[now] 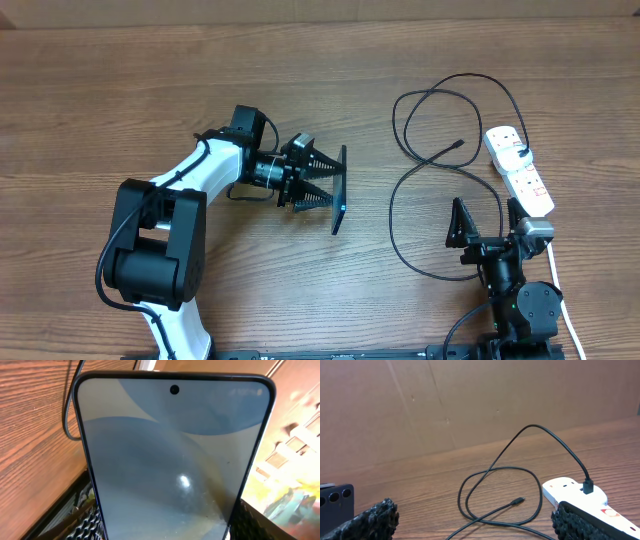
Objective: Plug charger to phone and switch on socket
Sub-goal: 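Lift the phone with the left gripper and tilt it upright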
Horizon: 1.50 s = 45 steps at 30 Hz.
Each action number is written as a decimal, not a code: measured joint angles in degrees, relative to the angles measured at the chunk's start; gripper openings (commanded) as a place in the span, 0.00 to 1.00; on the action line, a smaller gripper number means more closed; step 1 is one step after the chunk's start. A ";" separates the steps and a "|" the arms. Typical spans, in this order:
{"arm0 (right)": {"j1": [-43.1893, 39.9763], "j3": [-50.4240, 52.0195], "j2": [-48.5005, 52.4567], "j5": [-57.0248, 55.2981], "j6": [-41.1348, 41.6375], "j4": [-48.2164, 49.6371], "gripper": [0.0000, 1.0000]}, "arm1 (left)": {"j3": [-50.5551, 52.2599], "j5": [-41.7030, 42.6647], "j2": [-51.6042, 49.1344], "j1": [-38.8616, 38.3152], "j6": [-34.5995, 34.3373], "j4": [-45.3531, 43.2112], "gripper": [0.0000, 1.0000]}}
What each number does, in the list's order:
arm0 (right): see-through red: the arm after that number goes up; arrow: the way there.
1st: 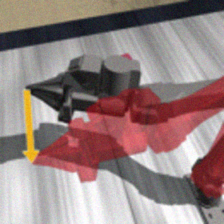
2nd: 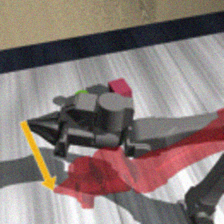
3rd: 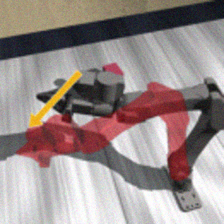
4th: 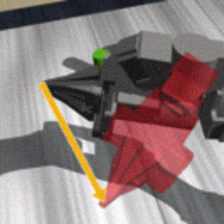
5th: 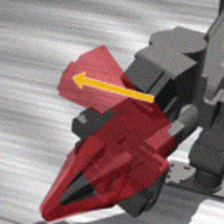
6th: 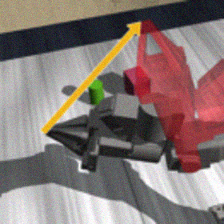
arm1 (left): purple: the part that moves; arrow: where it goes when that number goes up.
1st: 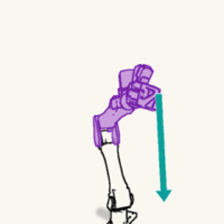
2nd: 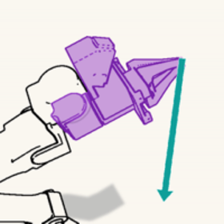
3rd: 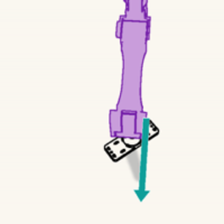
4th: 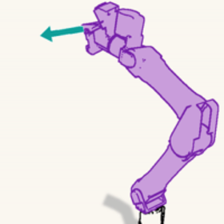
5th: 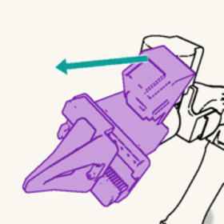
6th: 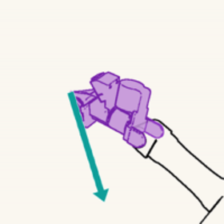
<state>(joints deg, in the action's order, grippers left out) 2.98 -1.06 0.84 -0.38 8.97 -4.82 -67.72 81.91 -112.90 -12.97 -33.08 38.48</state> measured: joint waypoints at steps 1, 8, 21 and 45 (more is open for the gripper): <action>0.00 0.00 0.00 0.02 0.00 0.02 1.00 | 0.00 0.00 -0.02 0.00 -0.44 0.00 0.17; 0.00 0.00 0.00 0.02 0.00 0.02 1.00 | 0.00 0.00 0.00 0.00 -1.79 -0.02 0.18; 0.02 0.00 0.00 0.02 0.00 0.02 1.00 | 0.00 -0.02 -0.02 0.00 -2.19 -0.87 0.18; 0.02 0.00 0.00 0.02 0.00 0.04 1.00 | 0.00 -12.24 -0.02 0.00 -0.42 -3.08 0.19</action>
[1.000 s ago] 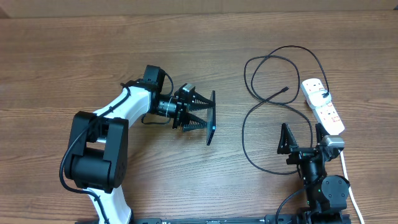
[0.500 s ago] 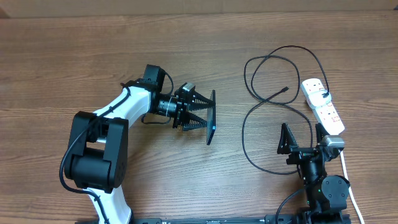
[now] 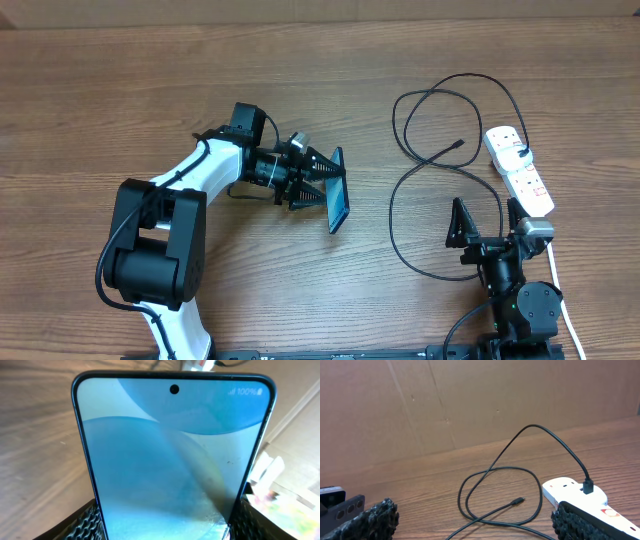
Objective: Plug charger to phone and switch on socket
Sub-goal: 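Lift the phone with the left gripper and tilt it upright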
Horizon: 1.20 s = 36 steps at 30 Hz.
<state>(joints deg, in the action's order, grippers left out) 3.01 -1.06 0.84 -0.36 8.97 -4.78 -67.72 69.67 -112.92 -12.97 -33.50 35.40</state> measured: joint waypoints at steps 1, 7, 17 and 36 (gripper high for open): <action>0.00 0.00 0.00 0.00 0.00 0.00 1.00 | 0.00 -0.85 0.00 0.00 0.22 -0.44 0.19; -0.02 0.00 0.00 -0.02 0.00 0.00 1.00 | 0.00 -2.34 0.00 0.00 0.66 -4.22 0.19; -0.02 0.00 0.00 -0.02 0.00 -0.02 1.00 | -0.42 -2.49 0.00 0.00 1.81 -5.22 0.16; 0.00 0.00 0.00 0.00 -0.02 -0.02 1.00 | -2.84 -13.31 13.18 0.00 5.64 -0.96 0.16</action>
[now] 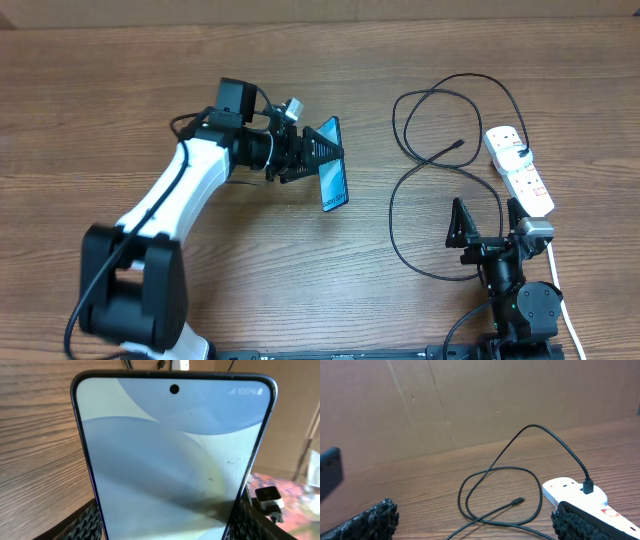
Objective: Plug charger to phone and switch on socket
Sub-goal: 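Lift the phone with the left gripper and tilt it upright, then move the right gripper toward the phone held by the left gripper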
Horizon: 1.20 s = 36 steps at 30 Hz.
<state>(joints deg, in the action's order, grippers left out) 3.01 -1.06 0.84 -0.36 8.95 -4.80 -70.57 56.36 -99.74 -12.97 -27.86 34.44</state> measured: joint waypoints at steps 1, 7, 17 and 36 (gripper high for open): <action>0.00 0.00 0.00 0.00 0.02 0.00 1.00 | 0.00 -1.46 1.55 0.00 0.15 1.14 0.16; 0.00 0.00 0.00 0.00 0.02 -0.02 1.00 | 0.00 -8.74 8.81 0.00 1.14 5.90 0.16; 0.00 0.00 0.00 1.77 1.38 0.04 1.00 | 0.00 -15.06 15.26 0.00 1.46 11.89 0.17; 0.00 0.00 0.00 46.71 38.80 2.58 1.00 | 0.00 -17.64 15.37 0.00 -1.40 12.33 0.17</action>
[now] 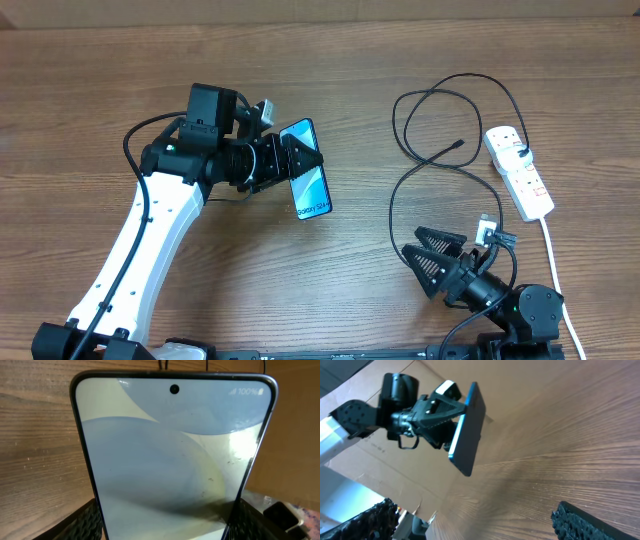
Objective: Plug charger to phone and switch on socket
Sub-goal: 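Move the right gripper toward the phone held by the left gripper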
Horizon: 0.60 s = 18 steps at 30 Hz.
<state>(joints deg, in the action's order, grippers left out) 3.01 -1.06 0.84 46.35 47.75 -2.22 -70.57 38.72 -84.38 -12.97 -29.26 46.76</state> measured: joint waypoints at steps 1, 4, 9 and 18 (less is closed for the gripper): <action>-0.02 0.00 0.00 0.17 -0.28 0.07 1.00 | 0.00 0.00 0.00 0.00 -0.90 0.02 0.17; 0.00 0.00 0.00 0.00 -2.43 -0.35 1.00 | 0.00 0.00 0.00 0.00 -3.39 0.02 0.18; 0.04 0.00 0.02 -4.31 -4.42 0.90 1.00 | 0.00 0.00 0.00 0.00 -7.56 0.00 0.17; 6.25 0.00 2.75 -12.57 -5.44 1.75 0.98 | 0.00 0.02 0.00 0.00 -15.74 0.00 0.17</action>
<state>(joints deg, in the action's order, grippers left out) 9.26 -1.06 3.60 33.78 42.30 -0.47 -70.57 38.74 -84.38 -12.97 -44.99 46.76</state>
